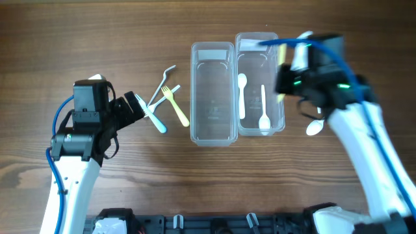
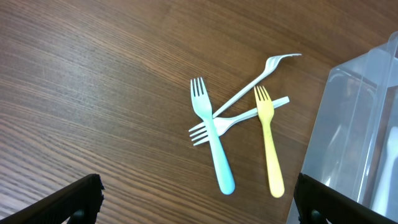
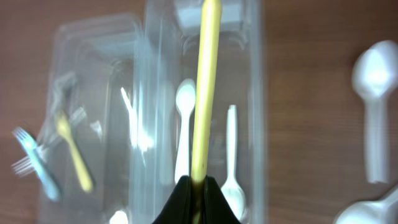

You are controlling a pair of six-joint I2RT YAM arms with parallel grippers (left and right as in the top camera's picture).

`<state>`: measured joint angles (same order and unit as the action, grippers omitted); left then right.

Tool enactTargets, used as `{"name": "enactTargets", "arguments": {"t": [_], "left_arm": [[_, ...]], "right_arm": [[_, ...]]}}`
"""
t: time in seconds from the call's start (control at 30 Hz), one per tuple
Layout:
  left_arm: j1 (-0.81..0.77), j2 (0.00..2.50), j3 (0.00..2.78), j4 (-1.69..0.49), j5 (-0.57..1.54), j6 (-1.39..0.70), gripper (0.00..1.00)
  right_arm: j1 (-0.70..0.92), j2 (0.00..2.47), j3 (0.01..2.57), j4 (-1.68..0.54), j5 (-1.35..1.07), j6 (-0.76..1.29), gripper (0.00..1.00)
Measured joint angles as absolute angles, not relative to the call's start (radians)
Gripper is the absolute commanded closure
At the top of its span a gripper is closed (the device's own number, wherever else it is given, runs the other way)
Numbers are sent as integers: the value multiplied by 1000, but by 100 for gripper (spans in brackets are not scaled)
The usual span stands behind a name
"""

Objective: Pack container
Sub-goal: 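Drop the yellow spoon into the right container, then grasp a white spoon near the container with the right gripper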

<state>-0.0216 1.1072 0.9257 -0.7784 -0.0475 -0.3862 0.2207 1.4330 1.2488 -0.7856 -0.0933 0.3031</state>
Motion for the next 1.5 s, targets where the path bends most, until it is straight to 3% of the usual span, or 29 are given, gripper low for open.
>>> {"name": "enactTargets", "arguments": {"t": [0.13,0.17,0.27,0.3,0.57,0.77,1.03,1.13,1.5], "left_arm": [[-22,1107,927,-778,-47,-386,0],[-22,1107,927,-778,-48,-386,0],[-22,1107,927,-778,-47,-386,0],[-22,1107,927,-778,-47,-386,0],[-22,1107,927,-778,-47,-386,0],[-22,1107,927,-778,-48,-386,0],[-22,1107,927,-778,-48,-386,0],[-22,1107,927,-778,-47,-386,0],[-22,1107,927,-778,-48,-386,0]], "right_arm": [[275,1563,1153,-700,-101,318,95],[287,1590,1141,-689,-101,318,85],[310,1613,1132,-653,-104,315,43],[314,1611,1135,-645,-105,314,38],[234,1526,1192,-640,-61,315,44],[-8,1435,1222,-737,-12,418,43],[-277,1496,1203,-814,2,498,44],[-311,1547,1175,-814,1,505,50],[-322,1788,1080,-713,-7,513,56]]}}
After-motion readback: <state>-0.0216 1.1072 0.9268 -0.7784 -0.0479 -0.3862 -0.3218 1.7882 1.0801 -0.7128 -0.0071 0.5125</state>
